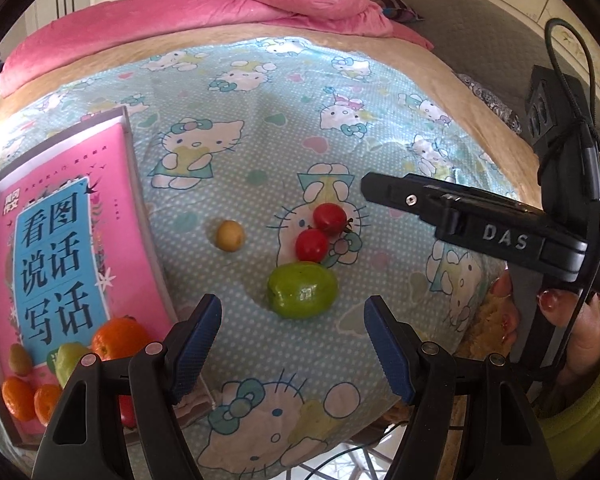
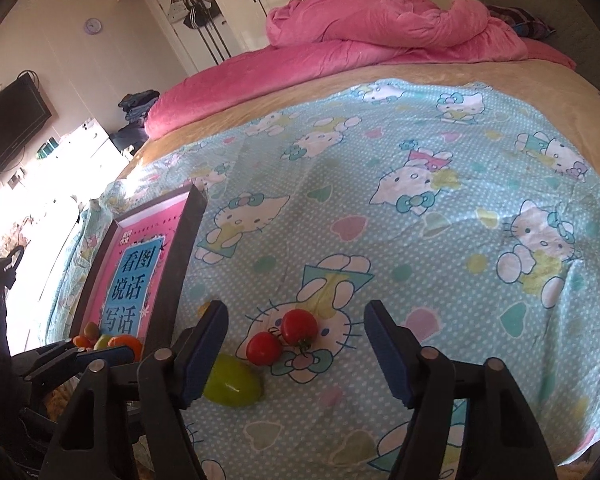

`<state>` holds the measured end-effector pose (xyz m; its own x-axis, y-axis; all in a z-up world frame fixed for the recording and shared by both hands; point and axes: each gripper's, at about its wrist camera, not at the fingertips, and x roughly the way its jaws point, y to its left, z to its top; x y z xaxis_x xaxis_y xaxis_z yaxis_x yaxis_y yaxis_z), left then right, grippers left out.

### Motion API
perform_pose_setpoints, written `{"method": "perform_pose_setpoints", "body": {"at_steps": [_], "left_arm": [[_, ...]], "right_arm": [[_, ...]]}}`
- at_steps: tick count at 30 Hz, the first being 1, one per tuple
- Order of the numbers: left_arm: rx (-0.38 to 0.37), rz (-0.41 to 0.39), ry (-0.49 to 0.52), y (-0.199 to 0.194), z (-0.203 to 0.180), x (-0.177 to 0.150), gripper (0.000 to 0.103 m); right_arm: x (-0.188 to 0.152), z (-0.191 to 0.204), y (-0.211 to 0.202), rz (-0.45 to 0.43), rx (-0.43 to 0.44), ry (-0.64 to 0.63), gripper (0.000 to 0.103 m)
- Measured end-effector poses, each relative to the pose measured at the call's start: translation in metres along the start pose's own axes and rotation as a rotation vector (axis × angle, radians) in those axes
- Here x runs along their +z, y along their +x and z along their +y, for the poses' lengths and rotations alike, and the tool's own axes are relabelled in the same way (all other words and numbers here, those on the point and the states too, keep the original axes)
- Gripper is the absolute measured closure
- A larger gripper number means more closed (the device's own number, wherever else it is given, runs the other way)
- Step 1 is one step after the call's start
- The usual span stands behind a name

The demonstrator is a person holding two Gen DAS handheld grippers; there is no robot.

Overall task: Organize fruits
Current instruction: 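Move the left tool over the green pear while the right tool approaches a red tomato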

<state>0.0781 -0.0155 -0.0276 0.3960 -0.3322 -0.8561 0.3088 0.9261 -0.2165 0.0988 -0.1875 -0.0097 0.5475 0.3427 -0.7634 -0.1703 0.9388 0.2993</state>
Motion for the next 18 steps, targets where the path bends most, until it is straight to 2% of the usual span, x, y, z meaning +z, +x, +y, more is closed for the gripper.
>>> {"method": "perform_pose_setpoints", "body": {"at_steps": [4,8,18], "left_arm": [[-0.017,0.027,0.007,0.014,-0.004,0.004,0.028],[-0.031,0.049,0.005,0.025,-0.006,0.004,0.028],[-0.034,0.086,0.028,0.043,-0.011,0.001,0.028]], "right_arm": [[-0.003,0.001,0.014,0.035,-0.003,-0.011,0.047],[-0.004,0.001,0.027,0.072,-0.006,-0.021,0.06],[-0.006,0.006,0.05,0.114,-0.021,-0.055,0.072]]}}
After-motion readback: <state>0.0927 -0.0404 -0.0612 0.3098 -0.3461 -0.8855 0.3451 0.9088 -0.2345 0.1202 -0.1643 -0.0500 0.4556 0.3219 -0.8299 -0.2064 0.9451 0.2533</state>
